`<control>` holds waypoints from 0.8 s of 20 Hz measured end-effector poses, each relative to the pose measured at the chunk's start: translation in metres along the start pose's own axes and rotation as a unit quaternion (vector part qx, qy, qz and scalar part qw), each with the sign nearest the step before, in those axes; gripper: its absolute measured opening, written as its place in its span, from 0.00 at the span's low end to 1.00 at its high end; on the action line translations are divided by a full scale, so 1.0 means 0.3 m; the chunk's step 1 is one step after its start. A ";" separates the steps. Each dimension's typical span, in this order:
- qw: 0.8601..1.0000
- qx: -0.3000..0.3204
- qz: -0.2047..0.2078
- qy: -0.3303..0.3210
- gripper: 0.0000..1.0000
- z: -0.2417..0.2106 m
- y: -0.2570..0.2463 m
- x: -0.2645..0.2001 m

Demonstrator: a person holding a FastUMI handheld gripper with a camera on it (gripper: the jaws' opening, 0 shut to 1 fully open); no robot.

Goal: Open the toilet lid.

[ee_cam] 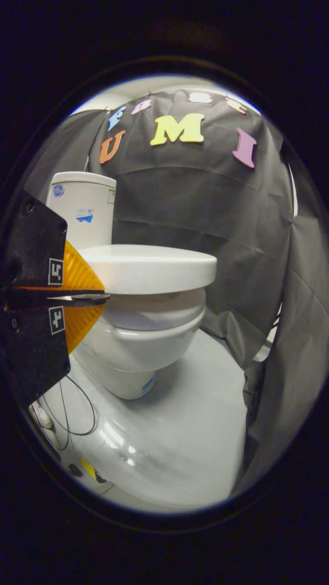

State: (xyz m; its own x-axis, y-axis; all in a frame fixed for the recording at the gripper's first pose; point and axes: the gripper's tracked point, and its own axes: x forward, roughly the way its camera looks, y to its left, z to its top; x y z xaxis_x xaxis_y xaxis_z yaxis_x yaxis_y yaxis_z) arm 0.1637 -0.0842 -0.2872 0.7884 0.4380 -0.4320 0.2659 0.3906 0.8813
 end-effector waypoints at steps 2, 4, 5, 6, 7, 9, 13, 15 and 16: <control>1.000 -0.008 0.006 -0.003 0.04 0.005 0.031 -0.018; 1.000 -0.018 0.011 -0.006 0.04 0.002 0.063 -0.021; 1.000 -0.019 0.011 -0.009 0.04 -0.002 0.076 -0.023; 1.000 -0.023 0.008 -0.009 0.04 -0.001 0.088 -0.033; 1.000 -0.028 0.004 -0.011 0.04 -0.001 0.095 -0.037; 0.999 -0.034 0.001 -0.015 0.04 -0.005 0.115 -0.037; 0.999 -0.047 0.019 -0.019 0.04 -0.019 0.209 -0.074; 0.998 -0.062 0.023 -0.020 0.04 -0.026 0.259 -0.080; 0.997 -0.072 0.027 -0.020 0.04 -0.036 0.293 -0.087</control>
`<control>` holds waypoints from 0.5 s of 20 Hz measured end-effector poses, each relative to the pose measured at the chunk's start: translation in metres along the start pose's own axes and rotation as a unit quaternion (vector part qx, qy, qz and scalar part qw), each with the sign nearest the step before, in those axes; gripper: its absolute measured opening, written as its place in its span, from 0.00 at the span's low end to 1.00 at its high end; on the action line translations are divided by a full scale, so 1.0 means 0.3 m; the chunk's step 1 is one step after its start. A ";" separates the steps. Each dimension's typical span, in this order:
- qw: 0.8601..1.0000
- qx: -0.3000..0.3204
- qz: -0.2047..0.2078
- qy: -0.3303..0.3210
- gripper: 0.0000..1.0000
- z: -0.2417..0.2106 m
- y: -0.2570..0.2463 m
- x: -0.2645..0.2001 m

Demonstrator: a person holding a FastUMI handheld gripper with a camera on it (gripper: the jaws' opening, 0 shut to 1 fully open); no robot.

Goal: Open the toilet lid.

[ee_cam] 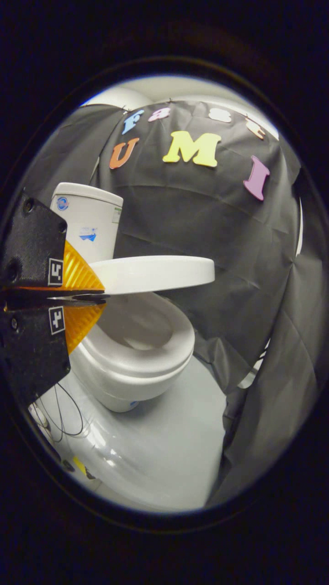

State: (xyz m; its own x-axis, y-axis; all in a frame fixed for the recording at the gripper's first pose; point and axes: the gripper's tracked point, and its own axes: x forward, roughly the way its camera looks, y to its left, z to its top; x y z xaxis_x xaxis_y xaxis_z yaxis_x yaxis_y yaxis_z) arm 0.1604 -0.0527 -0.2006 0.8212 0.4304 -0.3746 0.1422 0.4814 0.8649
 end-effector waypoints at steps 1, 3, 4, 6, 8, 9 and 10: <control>1.000 -0.008 0.004 0.001 0.04 -0.006 0.030 -0.003; 1.000 -0.029 0.004 0.002 0.04 -0.010 0.077 -0.005; 0.999 -0.040 -0.002 -0.002 0.04 -0.011 0.091 -0.008; 0.998 -0.055 -0.011 -0.004 0.04 -0.017 0.110 -0.009; 0.998 -0.058 -0.007 -0.005 0.04 -0.026 0.154 -0.011; 0.998 -0.063 -0.006 -0.005 0.04 -0.034 0.173 -0.019; 0.997 -0.070 -0.009 -0.008 0.05 -0.037 0.186 -0.018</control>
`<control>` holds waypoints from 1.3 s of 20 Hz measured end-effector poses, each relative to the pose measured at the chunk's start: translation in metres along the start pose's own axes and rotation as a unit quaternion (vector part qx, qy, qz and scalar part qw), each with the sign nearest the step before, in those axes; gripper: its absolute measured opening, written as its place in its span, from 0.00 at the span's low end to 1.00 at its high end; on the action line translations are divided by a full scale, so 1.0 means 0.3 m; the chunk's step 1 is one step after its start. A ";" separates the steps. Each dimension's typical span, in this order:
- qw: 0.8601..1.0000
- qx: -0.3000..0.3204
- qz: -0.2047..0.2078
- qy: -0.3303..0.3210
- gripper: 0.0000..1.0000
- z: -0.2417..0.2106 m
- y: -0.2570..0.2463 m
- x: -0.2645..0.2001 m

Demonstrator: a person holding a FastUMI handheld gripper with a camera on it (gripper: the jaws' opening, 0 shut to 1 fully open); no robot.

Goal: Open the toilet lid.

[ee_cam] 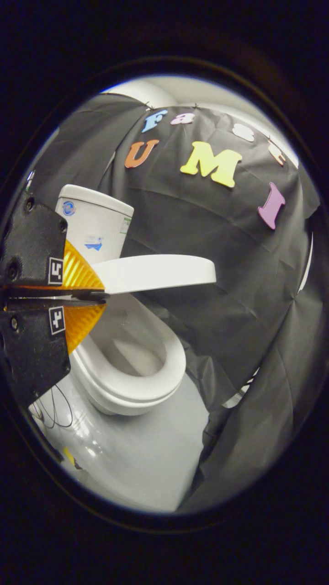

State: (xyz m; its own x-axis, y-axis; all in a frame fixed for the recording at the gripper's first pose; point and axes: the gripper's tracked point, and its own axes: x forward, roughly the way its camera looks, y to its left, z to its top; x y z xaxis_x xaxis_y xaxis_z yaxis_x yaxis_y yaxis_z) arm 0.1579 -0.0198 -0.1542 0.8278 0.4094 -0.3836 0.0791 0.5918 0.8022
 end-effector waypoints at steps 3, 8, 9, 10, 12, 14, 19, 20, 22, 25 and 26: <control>1.000 -0.022 -0.011 -0.005 0.05 0.003 0.021 -0.019; 0.999 -0.042 -0.022 -0.013 0.05 0.002 0.062 -0.017; 0.999 -0.040 -0.019 -0.013 0.05 0.003 0.074 -0.020; 0.999 -0.038 -0.016 -0.013 0.05 0.002 0.088 -0.019; 0.999 -0.044 -0.016 -0.015 0.06 -0.006 0.105 -0.018; 0.998 -0.052 -0.015 -0.015 0.07 -0.008 0.130 -0.018; 0.997 -0.071 -0.016 -0.016 0.07 -0.032 0.190 -0.004; 0.997 -0.074 -0.015 -0.017 0.07 -0.033 0.202 -0.004; 0.996 -0.091 -0.016 -0.018 0.08 -0.042 0.225 -0.005; 0.993 -0.114 -0.022 -0.020 0.08 -0.056 0.272 0.002; 0.992 -0.119 -0.022 -0.020 0.08 -0.059 0.283 0.006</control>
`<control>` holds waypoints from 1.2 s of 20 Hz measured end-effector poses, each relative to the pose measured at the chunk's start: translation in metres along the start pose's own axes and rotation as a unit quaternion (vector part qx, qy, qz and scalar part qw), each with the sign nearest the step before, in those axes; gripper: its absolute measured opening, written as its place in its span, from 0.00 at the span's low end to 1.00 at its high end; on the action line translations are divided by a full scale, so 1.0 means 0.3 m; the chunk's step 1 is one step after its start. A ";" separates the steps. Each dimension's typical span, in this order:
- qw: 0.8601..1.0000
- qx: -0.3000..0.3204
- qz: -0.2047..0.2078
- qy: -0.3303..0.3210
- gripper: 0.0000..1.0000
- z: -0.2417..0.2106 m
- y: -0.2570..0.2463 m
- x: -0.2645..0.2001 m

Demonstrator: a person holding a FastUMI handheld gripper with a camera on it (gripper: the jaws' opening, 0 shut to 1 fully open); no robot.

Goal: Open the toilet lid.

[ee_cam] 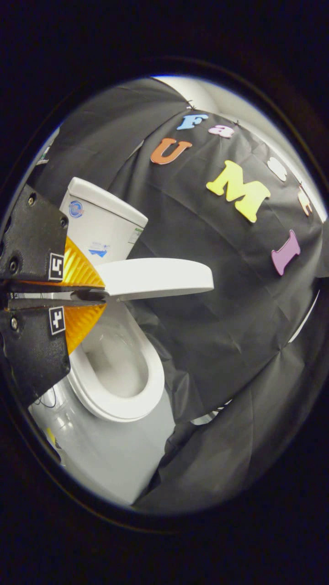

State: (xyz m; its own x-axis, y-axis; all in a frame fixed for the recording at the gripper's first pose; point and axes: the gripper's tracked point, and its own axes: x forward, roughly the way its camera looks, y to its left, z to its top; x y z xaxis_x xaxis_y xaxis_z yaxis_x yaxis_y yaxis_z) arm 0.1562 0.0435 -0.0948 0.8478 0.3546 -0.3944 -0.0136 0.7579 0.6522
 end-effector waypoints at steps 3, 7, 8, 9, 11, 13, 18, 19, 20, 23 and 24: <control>1.000 -0.008 0.002 0.001 0.08 0.000 0.022 -0.002; 1.000 -0.023 0.008 0.003 0.08 -0.006 0.068 -0.003; 1.000 -0.029 0.008 0.003 0.08 -0.007 0.083 0.000; 0.999 -0.033 0.007 0.002 0.08 -0.006 0.095 -0.003; 0.999 -0.043 0.010 0.001 0.08 -0.010 0.116 -0.011; 0.999 -0.049 0.011 0.001 0.08 -0.015 0.138 -0.008; 0.998 -0.065 0.010 -0.003 0.08 -0.044 0.199 -0.006; 0.997 -0.070 0.009 -0.004 0.08 -0.050 0.212 -0.006; 0.997 -0.076 0.007 -0.004 0.08 -0.055 0.225 -0.001; 0.996 -0.086 0.006 -0.002 0.08 -0.077 0.266 0.007; 0.996 -0.091 0.007 -0.001 0.08 -0.081 0.277 0.009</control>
State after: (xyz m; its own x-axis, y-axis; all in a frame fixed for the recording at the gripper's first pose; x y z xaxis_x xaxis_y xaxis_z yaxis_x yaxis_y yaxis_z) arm 0.1446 0.1209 -0.0574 0.8483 0.3640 -0.3845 -0.1201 0.8396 0.5298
